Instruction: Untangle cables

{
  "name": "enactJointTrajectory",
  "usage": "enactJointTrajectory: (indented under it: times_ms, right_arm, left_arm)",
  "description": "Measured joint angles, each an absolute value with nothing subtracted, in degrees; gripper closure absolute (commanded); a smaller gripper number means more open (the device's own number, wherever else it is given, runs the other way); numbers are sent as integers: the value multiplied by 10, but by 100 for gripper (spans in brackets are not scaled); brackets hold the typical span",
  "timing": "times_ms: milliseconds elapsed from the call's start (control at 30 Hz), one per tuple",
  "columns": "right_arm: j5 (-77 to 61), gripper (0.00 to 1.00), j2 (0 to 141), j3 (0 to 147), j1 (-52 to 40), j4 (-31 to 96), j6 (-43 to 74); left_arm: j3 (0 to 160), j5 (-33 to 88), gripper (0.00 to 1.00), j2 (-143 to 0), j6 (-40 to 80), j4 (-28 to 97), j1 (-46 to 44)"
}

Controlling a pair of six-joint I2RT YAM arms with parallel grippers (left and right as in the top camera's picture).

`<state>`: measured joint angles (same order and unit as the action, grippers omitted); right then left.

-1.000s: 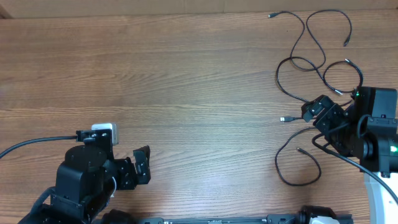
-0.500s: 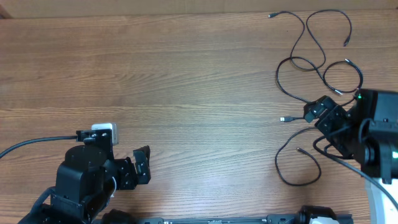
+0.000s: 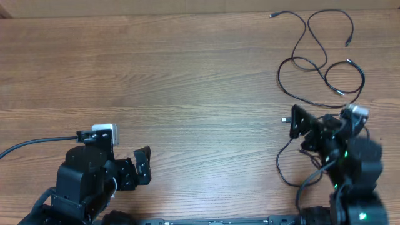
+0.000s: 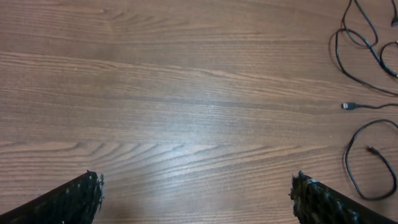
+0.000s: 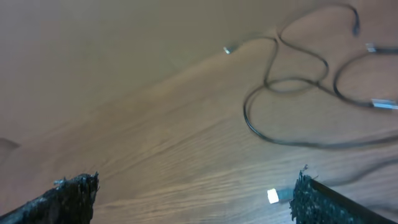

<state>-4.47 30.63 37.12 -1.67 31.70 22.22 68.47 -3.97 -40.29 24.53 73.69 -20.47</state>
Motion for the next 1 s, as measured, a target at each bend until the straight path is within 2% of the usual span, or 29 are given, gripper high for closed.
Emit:
enactJointTrajectory:
  times_ms: [233,500,1000]
  right_arm:
    - [-81,0,152,221,-19,198,128]
    - [-88,0,39,121,-19,125,89]
    - [-88,0,7,48,11,20,55]
  left_arm:
    - [684,-41,1,-404,246,737,-204]
    - [684,-41,1,-404,246,737,-205]
    - [684,-41,0,-404,246,737,-204]
